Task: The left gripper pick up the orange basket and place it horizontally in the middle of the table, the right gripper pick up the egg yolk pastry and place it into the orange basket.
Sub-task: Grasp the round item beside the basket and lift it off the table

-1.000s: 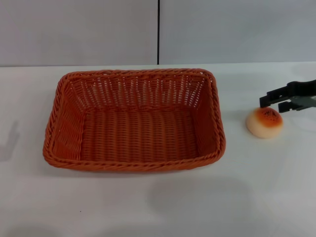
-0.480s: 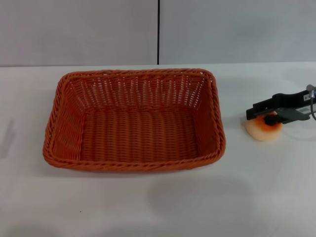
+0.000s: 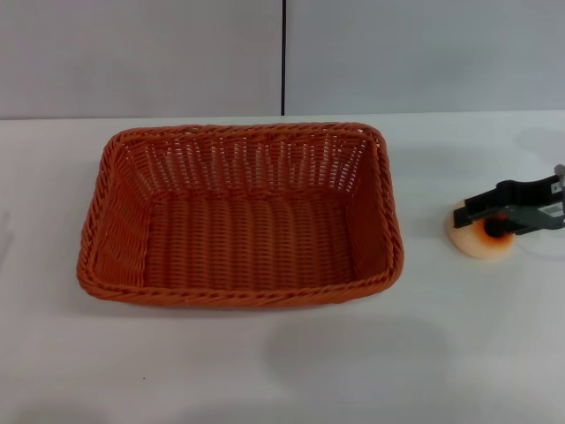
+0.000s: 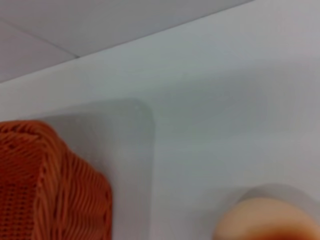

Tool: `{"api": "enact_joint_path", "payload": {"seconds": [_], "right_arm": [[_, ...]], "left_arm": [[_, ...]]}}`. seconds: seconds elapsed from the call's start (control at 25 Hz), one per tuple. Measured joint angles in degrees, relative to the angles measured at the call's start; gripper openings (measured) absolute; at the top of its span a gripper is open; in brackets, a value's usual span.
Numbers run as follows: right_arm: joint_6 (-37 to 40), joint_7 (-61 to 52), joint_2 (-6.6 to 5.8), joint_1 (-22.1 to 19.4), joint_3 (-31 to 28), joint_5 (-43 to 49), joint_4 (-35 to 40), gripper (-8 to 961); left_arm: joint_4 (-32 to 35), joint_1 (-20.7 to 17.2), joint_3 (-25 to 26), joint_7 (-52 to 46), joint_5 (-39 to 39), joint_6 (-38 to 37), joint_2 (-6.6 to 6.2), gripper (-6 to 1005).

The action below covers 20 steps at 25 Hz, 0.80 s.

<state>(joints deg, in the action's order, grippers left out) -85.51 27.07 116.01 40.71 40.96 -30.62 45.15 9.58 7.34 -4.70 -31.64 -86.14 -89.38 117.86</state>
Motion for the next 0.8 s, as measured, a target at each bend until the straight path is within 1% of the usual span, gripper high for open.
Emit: {"api": "enact_joint_path", "payload": {"seconds": [0.08,0.2,0.28,0.4,0.48,0.6,0.8], "right_arm": [[0.1,0.0,-0.42,-0.3,-0.1,0.0,0.0,653],[0.5,0.0,-0.71,-0.6,-0.1,0.0,0.0,629],[1.6,0.0,-1.25,-0.9,-0.3,0.0,-0.7,547],[2.3,0.0,-1.58,-1.0,-0.4,0.0,-1.5,425],[3.0,0.3,-2.05,-1.0,-0.3,-0.1,-2.5,363],[3.1,0.6,-2.11,-1.0,-0.1,-0.2,-2.4,271],[2.1,1.1,-2.04,-1.2,-0.4,-0.4,1.2,178]], "left_arm": [[0.0,0.0,0.0,0.0,0.0,0.0,0.0,654],[0.0,0.1,0.3,0.0,0.0,0.0,0.02,654],[0.0,0.1,0.4,0.0,0.0,0.0,0.06,654],[0.0,0.2,0.4,0.0,0.1,0.0,0.08,654],[-0.1,0.2,0.5,0.0,0.1,0.0,0.09,654],[-0.2,0.2,0.5,0.0,0.1,0.0,0.09,654],[-0.2,0.4,0.5,0.0,0.1,0.0,0.18,654]]}}
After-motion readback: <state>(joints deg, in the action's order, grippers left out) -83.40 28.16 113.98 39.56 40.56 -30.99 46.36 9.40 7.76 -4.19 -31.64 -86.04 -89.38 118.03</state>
